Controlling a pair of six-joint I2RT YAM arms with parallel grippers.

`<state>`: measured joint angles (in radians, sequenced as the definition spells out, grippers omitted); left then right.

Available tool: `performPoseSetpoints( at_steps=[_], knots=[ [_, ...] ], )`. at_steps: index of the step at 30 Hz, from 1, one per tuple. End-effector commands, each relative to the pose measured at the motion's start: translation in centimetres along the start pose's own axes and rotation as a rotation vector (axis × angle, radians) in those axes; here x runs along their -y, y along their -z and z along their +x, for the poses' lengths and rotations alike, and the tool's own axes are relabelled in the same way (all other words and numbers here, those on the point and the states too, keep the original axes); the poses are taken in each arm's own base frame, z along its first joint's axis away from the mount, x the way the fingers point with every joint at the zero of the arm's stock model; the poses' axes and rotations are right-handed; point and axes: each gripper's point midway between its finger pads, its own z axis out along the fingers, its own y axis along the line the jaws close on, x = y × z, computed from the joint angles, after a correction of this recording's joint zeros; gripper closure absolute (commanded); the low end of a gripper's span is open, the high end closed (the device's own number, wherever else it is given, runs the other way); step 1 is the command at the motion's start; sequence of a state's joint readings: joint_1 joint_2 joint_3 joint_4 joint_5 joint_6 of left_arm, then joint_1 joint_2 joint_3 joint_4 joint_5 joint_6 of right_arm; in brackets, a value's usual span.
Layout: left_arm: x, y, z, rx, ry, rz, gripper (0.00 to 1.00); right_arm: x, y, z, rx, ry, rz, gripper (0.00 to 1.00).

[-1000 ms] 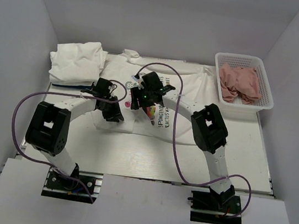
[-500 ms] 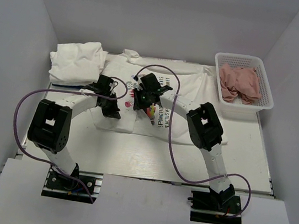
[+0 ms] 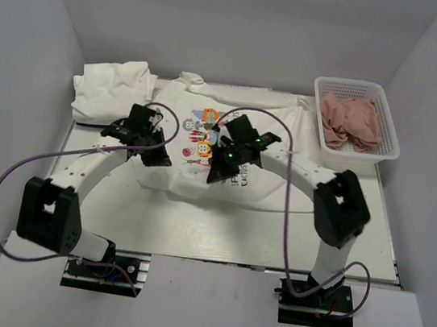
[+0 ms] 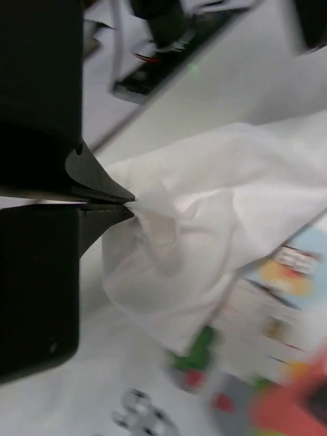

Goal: Fold and stack the t-shirts
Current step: Flatten out the tshirt

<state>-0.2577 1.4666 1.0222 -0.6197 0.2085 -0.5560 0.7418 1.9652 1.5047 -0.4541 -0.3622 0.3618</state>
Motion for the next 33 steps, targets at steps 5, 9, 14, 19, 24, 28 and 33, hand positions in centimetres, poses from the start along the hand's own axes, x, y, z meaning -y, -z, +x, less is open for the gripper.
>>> performPoseSetpoints(
  at_steps=[5, 9, 14, 19, 24, 28, 33],
  knots=[
    [0.4, 6.6, 1.9, 0.053, -0.039, 0.028, 1.00, -0.8, 8.3, 18.6, -0.487, -0.208, -0.016, 0.96],
    [-0.6, 6.6, 3.5, 0.014, -0.039, 0.006, 0.98, 0.4, 9.3, 21.2, -0.462, -0.196, 0.019, 0.26],
    [-0.4, 6.8, 3.1, 0.015, -0.060, 0.007, 0.65, 0.3, 10.8, 16.9, -0.317, -0.063, 0.075, 0.10],
    [0.1, 5.7, 1.9, 0.036, -0.074, 0.019, 0.01, 2.3, 11.1, 11.6, -0.122, -0.053, 0.237, 0.10],
    [0.2, 2.8, 0.3, 0.049, -0.056, 0.012, 0.01, 5.9, 11.0, 7.2, 0.046, -0.142, 0.372, 0.10],
    [-0.1, 0.4, -2.4, 0.079, -0.039, -0.007, 0.01, 10.9, 12.1, 4.6, 0.127, -0.232, 0.511, 0.10],
    [-0.5, -3.4, -3.0, -0.004, -0.021, -0.047, 0.01, 17.8, 12.1, 3.9, 0.183, -0.343, 0.623, 0.10]
  ],
)
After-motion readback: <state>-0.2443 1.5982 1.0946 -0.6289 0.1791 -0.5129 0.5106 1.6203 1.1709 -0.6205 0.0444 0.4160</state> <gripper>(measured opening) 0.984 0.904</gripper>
